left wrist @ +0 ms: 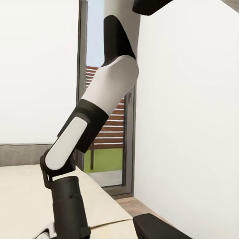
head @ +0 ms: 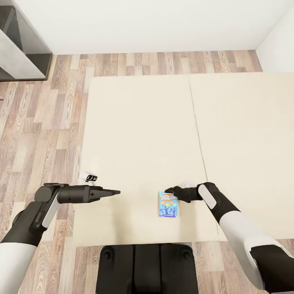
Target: Put all the toys in the child's room - the three board games (two on the bed and one on the table), the two jigsaw puzzles on the table, and the tennis ball on the table - inside the toy box on the table in the child's room.
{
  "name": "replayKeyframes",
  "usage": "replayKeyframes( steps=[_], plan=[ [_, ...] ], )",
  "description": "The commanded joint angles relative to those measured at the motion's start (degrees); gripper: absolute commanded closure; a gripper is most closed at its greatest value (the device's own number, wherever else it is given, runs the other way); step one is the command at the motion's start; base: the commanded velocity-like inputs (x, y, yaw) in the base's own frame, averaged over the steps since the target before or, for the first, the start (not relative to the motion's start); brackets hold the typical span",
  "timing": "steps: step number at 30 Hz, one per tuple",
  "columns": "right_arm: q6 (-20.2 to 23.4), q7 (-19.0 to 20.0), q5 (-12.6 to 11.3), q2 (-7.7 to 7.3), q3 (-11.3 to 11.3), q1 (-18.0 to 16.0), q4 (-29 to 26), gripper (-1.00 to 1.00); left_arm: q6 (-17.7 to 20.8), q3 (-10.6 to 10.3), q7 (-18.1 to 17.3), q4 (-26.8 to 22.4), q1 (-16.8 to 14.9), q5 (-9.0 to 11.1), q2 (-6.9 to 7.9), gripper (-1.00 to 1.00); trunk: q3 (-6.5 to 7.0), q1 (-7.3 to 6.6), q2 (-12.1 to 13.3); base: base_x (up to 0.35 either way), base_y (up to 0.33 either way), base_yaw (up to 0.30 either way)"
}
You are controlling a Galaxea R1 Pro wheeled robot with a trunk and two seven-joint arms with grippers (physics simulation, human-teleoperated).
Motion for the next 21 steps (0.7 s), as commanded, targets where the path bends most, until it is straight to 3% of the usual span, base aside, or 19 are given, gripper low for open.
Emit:
replayKeyframes(
  steps=[1,10,21],
  plan=[
    [0.25,0.39,0.59,-0.07,0.26,-0.02,0.02,-1.00,0.61,-0.11,-0.21,0.00,-0.03,0.04,0.04,-1.00,-0.06,0.03,-0.09,0.000,0.000,0.000],
    [3.37,-0.14,0.66,-0.49,0.43,-0.03,0.31,-1.00,0.61,-0.11,-0.21,-0.02,-0.03,0.04,0.03,-1.00,-0.06,0.03,-0.09,0.000,0.000,0.000],
    [3.98,-0.45,0.70,-0.16,0.50,0.05,0.33,-1.00,0.64,-0.12,-0.21,0.00,-0.03,0.04,0.00,-1.00,-0.06,0.03,-0.09,0.000,0.000,0.000]
  ],
)
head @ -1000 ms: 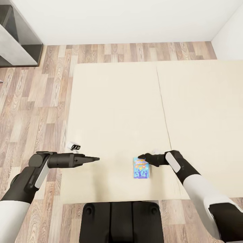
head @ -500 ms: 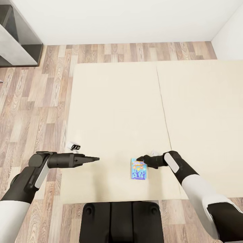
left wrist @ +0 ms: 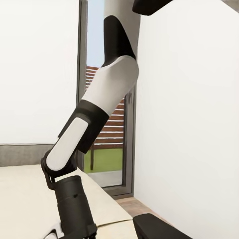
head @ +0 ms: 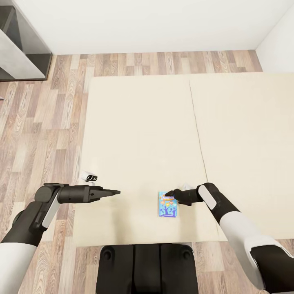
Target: Put all the toys in the child's room - the three board games (two on the bed and one on the table), the two jigsaw puzzles on the table, and the tennis ball on the table - inside the toy box on the table in the child's room.
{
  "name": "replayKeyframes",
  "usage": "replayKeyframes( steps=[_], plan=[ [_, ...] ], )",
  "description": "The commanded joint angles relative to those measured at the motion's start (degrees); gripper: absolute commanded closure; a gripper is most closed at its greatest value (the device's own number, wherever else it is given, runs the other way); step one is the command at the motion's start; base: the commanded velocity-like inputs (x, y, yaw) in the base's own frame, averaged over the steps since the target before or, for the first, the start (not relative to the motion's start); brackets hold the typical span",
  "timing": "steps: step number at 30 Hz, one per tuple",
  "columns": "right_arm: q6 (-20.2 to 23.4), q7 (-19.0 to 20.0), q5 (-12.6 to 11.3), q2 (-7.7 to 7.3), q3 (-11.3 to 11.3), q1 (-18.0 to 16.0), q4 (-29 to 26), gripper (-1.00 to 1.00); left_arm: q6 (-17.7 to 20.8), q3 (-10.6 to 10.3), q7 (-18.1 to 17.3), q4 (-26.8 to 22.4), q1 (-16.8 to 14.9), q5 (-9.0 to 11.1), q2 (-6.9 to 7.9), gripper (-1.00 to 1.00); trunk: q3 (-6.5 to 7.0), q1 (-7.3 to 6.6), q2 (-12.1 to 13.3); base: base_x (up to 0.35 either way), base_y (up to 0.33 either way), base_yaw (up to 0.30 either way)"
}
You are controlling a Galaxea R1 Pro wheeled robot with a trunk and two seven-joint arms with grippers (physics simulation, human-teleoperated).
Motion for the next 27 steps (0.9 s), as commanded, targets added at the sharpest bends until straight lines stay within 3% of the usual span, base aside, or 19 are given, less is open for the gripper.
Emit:
replayKeyframes(
  steps=[1,4,8,11,14,27],
  plan=[
    [0.07,0.56,0.57,0.00,0.21,-0.02,-0.03,-1.00,0.60,-0.11,-0.21,-0.02,-0.03,0.04,0.05,-1.00,-0.06,0.03,-0.09,0.000,0.000,0.000],
    [0.06,0.54,0.53,0.12,0.15,-0.02,-0.02,-1.00,0.62,-0.10,-0.21,-0.04,-0.03,0.04,0.05,-1.00,-0.06,0.03,-0.09,0.000,0.000,0.000],
    [0.05,0.57,0.54,1.38,0.11,-0.02,-0.07,-1.00,0.60,-0.10,-0.21,-0.03,-0.03,0.04,0.05,-1.00,-0.06,0.03,-0.09,0.000,0.000,0.000],
    [0.05,0.58,0.64,3.64,0.09,-0.01,-0.10,-1.00,0.60,-0.10,-0.21,-0.04,-0.03,0.04,0.07,-1.00,-0.06,0.03,-0.09,0.000,0.000,0.000],
    [0.03,0.60,0.65,4.92,0.05,-0.01,-0.11,-1.00,0.59,-0.10,-0.21,-0.02,-0.03,0.04,0.11,-1.00,-0.06,0.03,-0.09,0.000,0.000,0.000],
    [-0.45,0.62,0.63,6.63,0.00,-0.05,-0.11,-1.00,0.62,-0.10,-0.21,-0.06,-0.03,0.12,0.14,-1.00,-0.06,0.03,-0.09,0.000,0.000,0.000]
  ],
)
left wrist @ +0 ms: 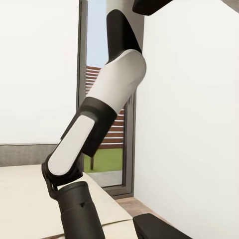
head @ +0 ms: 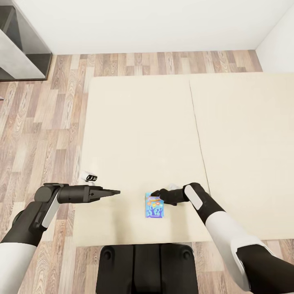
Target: Put all the toys in the child's room - the three board games (two on the bed and one on the table), the two jigsaw puzzles on the table, and the tennis ball on the table - inside the toy box on the table in the child's room.
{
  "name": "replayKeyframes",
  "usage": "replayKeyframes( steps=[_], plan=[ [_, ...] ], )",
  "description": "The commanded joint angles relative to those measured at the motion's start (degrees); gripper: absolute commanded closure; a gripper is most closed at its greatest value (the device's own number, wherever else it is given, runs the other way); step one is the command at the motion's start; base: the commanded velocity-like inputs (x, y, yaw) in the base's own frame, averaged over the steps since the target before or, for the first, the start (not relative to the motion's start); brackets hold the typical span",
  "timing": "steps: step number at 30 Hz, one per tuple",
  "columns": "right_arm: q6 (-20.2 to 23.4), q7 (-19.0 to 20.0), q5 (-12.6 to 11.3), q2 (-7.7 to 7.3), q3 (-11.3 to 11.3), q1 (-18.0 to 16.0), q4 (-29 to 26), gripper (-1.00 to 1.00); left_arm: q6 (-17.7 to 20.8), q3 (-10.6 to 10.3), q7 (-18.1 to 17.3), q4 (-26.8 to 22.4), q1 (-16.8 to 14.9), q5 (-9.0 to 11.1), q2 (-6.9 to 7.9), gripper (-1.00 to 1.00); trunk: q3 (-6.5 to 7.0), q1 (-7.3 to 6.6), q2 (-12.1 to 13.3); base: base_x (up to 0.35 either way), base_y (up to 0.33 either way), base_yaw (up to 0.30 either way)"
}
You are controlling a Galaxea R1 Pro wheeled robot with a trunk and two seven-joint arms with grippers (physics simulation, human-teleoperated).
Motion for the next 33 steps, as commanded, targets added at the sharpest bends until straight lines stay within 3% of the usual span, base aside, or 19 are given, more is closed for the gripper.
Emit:
replayKeyframes(
  steps=[1,33],
  plan=[
    [0.11,0.48,0.58,0.13,0.03,-0.02,-0.02,-1.00,0.62,-0.11,-0.21,-0.01,-0.03,0.05,0.06,-1.00,-0.06,0.03,-0.09,0.000,0.000,0.000],
    [-0.18,0.38,0.77,0.41,0.32,0.01,-0.09,-1.00,0.64,-0.11,-0.21,0.03,-0.03,-0.02,0.06,-1.00,-0.06,0.03,-0.09,0.000,0.000,0.000]
  ],
)
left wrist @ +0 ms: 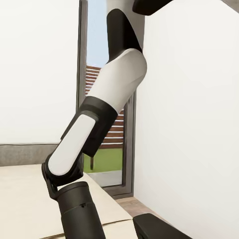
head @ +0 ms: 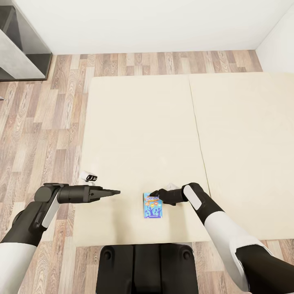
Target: Put all the toys in the child's room - the three board games (two on the bed and one on the table), the two jigsaw puzzles on the table, and the tennis ball on the table - inside the toy box on the table in the child's room.
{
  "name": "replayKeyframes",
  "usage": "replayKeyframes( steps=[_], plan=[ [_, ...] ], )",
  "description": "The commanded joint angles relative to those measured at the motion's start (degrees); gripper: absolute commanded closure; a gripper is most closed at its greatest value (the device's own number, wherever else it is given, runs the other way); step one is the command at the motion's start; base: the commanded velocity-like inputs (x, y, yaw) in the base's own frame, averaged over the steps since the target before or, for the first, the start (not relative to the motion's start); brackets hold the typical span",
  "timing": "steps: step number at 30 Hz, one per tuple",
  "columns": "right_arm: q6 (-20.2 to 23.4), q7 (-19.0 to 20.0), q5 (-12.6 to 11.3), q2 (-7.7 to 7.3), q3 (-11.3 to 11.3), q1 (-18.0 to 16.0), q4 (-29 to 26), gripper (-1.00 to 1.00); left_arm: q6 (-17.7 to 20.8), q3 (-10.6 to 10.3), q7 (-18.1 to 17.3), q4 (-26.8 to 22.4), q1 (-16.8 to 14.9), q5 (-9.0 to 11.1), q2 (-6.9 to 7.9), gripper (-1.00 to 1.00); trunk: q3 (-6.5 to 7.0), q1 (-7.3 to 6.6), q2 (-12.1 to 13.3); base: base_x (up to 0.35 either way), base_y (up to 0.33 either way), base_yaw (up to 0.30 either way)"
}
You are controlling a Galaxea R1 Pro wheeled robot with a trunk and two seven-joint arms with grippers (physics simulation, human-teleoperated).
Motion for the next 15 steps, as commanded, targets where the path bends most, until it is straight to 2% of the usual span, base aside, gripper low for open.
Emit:
replayKeyframes(
  steps=[1,15],
  plan=[
    [0.12,0.47,0.55,-0.01,0.04,-0.02,-0.02,-1.00,0.61,-0.11,-0.21,-0.01,-0.03,0.04,0.05,-1.00,-0.06,0.03,-0.09,0.000,0.000,0.000],
    [0.07,0.45,0.55,-0.02,0.01,-0.02,-0.03,-1.00,0.61,-0.11,-0.21,-0.01,-0.03,0.04,0.05,-1.00,-0.06,0.03,-0.09,0.000,0.000,0.000]
  ],
)
